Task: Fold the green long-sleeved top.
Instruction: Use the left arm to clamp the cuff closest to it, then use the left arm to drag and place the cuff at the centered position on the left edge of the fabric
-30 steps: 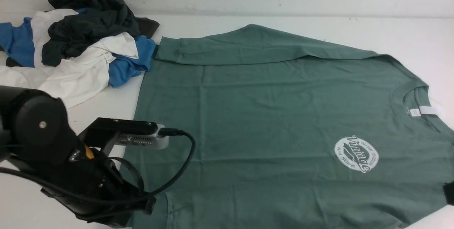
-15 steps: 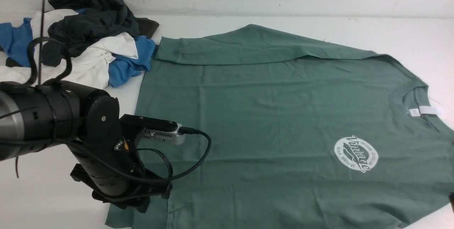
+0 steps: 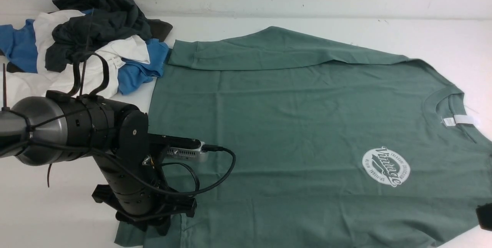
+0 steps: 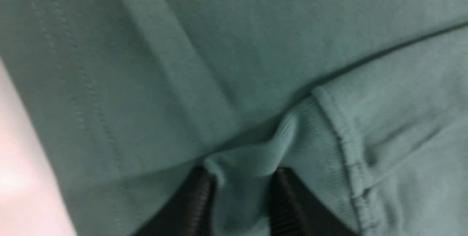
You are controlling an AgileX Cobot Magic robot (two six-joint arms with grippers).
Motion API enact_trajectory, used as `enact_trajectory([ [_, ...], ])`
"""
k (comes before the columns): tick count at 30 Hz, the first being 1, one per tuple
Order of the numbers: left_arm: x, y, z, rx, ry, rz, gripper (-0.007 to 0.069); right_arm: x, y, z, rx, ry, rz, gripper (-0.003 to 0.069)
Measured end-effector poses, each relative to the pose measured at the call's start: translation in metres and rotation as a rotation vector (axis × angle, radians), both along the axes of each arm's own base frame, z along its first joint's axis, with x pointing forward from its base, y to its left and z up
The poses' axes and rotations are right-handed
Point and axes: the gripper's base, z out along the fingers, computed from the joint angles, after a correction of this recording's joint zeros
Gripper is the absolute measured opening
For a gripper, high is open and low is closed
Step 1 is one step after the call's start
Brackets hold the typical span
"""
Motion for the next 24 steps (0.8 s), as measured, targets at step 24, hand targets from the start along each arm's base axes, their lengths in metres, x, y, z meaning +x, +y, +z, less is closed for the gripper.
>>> enact_trajectory([
  [24,0.039,-0.018,0.178,-0.157,-0.407,-0.076,0.0044,0.003,-0.001,0.001,-0.005,-0.038,-0.01,-0.0011],
])
